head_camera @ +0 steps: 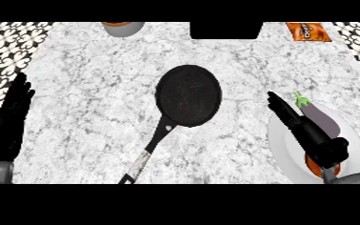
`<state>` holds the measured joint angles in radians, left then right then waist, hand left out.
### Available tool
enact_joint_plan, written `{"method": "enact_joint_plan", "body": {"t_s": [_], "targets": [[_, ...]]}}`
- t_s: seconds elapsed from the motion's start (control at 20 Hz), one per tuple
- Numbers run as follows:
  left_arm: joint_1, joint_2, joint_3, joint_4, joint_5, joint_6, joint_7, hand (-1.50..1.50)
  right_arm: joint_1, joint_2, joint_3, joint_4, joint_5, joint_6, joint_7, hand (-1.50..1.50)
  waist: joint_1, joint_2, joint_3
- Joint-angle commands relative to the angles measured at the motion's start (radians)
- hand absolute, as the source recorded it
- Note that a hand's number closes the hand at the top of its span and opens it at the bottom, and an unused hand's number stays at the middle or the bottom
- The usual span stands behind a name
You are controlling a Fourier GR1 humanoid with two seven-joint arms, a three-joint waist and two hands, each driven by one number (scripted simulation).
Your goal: Pick the tomato from the plate and place it in the pan
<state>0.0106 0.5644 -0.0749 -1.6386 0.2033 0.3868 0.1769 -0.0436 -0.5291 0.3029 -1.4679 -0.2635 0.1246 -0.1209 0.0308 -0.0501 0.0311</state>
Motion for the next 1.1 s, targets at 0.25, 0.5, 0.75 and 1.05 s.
{"method": "enact_joint_plan", "body": {"t_s": [0.25, 0.5, 0.75, 1.05], "targets": [[0.098, 0.008, -0.104, 0.0, -0.074, -0.059, -0.048, 0.0, -0.014, 0.091, -0.417, -0.076, -0.188, -0.3, -0.149, -1.5, -0.102, 0.034, -0.03], [0.133, -0.024, -0.107, 0.007, -0.041, -0.065, -0.053, 0.0, 0.235, 0.077, -0.576, 0.023, -0.171, -0.519, -0.029, -1.5, -0.143, 0.035, -0.033], [0.108, -0.089, -0.195, 0.029, -0.107, -0.058, -0.084, 0.0, 0.515, -0.057, -0.532, -0.144, -0.002, -0.505, 0.017, -1.5, -0.087, 0.047, -0.035], [0.092, -0.052, -0.188, -0.004, -0.113, -0.107, -0.047, 0.0, 0.63, -0.234, -0.568, -0.296, 0.043, -0.388, 0.168, -1.5, -0.044, 0.05, -0.033]]}}
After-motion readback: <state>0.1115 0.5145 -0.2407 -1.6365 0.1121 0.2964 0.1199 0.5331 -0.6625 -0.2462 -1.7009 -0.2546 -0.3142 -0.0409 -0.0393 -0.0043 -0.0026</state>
